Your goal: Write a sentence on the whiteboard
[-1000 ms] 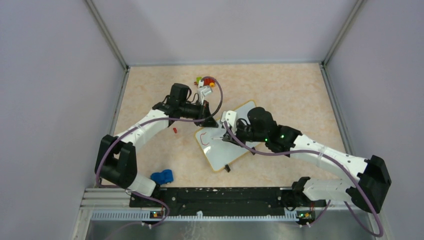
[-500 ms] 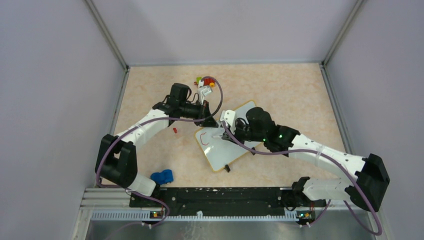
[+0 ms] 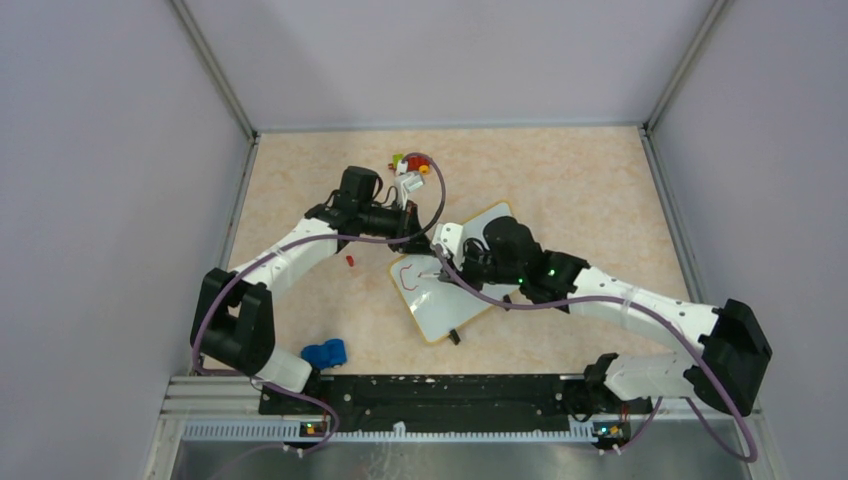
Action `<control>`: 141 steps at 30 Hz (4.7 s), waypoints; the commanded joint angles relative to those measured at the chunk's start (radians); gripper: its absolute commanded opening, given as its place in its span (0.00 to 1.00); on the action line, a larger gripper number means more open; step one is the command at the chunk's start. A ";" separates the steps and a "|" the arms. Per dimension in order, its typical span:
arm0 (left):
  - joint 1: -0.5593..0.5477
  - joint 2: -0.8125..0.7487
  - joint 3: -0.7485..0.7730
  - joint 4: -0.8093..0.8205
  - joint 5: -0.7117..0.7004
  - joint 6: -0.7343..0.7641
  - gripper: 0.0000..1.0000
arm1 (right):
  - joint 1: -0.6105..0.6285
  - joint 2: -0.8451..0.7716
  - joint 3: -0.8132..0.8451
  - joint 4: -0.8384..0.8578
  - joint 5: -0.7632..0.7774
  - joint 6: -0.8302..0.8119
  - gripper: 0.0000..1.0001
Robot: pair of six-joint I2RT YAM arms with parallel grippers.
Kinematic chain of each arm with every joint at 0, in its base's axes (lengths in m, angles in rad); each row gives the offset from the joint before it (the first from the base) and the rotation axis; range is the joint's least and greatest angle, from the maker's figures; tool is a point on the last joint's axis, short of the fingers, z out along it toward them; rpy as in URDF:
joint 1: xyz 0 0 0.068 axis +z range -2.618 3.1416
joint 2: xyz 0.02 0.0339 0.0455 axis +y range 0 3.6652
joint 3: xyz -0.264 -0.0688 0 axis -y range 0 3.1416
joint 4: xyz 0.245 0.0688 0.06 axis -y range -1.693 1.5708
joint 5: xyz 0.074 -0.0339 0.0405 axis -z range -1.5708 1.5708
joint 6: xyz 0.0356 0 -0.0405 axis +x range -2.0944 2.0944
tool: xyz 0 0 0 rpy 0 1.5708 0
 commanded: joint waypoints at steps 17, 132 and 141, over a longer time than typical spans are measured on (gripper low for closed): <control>-0.010 0.033 0.008 -0.021 0.027 0.066 0.00 | 0.022 -0.008 0.002 -0.013 0.018 -0.016 0.00; -0.009 0.053 0.021 -0.052 0.047 0.079 0.00 | -0.048 -0.039 0.043 -0.007 0.086 0.027 0.00; -0.010 0.057 0.024 -0.052 0.045 0.080 0.00 | -0.047 -0.041 0.014 -0.030 0.043 0.020 0.00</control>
